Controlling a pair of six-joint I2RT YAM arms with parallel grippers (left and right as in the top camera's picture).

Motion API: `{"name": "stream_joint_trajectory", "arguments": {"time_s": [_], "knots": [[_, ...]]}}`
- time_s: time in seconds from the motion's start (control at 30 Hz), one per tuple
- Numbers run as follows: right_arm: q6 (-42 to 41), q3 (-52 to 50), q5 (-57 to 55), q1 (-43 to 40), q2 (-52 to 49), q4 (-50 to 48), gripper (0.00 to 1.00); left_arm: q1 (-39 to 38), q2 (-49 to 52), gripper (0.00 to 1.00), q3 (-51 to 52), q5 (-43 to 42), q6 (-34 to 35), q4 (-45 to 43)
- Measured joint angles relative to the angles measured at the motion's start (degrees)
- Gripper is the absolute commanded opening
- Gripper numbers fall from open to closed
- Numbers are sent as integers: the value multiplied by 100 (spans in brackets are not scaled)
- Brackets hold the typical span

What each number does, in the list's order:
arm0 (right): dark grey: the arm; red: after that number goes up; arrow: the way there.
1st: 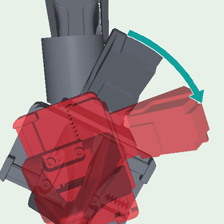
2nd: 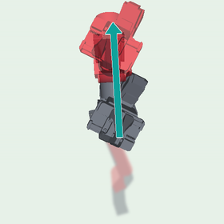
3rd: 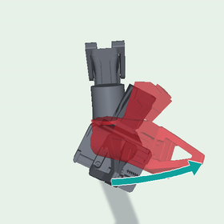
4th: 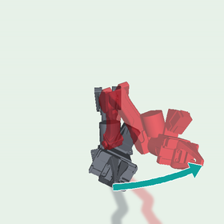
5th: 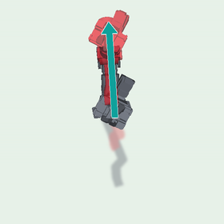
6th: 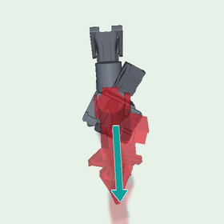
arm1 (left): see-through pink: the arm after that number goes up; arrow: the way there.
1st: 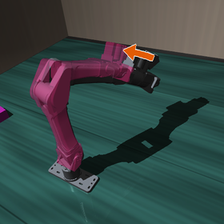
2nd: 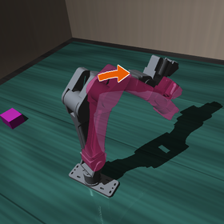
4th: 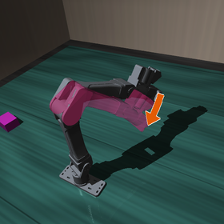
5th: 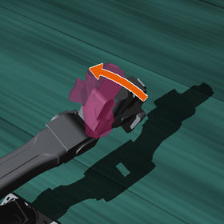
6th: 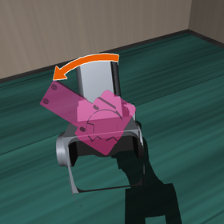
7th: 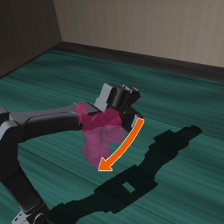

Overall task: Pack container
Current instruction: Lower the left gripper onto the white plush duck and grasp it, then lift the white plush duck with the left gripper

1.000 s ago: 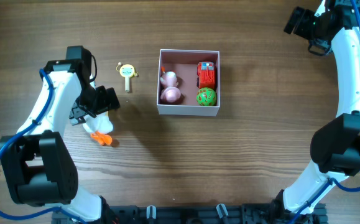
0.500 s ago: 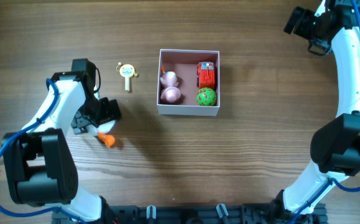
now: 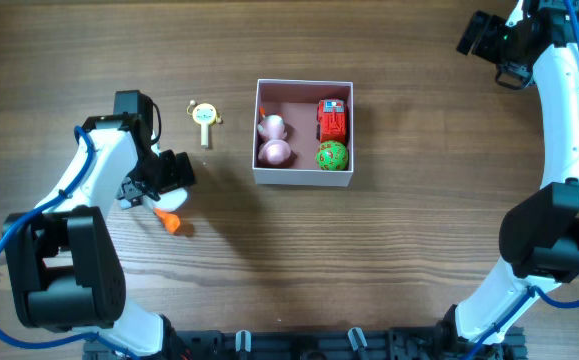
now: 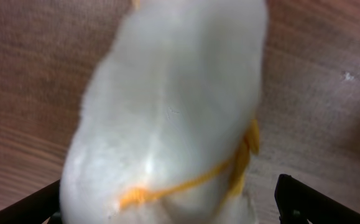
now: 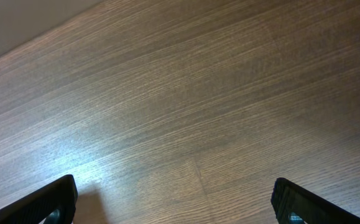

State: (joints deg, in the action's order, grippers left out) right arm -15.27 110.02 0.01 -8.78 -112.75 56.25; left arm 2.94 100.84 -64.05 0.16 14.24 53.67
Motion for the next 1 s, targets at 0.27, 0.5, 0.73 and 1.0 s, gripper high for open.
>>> {"name": "stream_joint_trajectory", "arguments": {"time_s": [0.27,0.5,0.73,1.0], "knots": [[0,0,0,0,0,0,100,0,0,99,4,0,0,-256],[0,0,0,0,0,0,100,0,0,97,24,0,2,-254],[0,0,0,0,0,0,100,0,0,99,402,0,2,-267],[0,0,0,0,0,0,100,0,0,100,476,-2,0,-278]]}}
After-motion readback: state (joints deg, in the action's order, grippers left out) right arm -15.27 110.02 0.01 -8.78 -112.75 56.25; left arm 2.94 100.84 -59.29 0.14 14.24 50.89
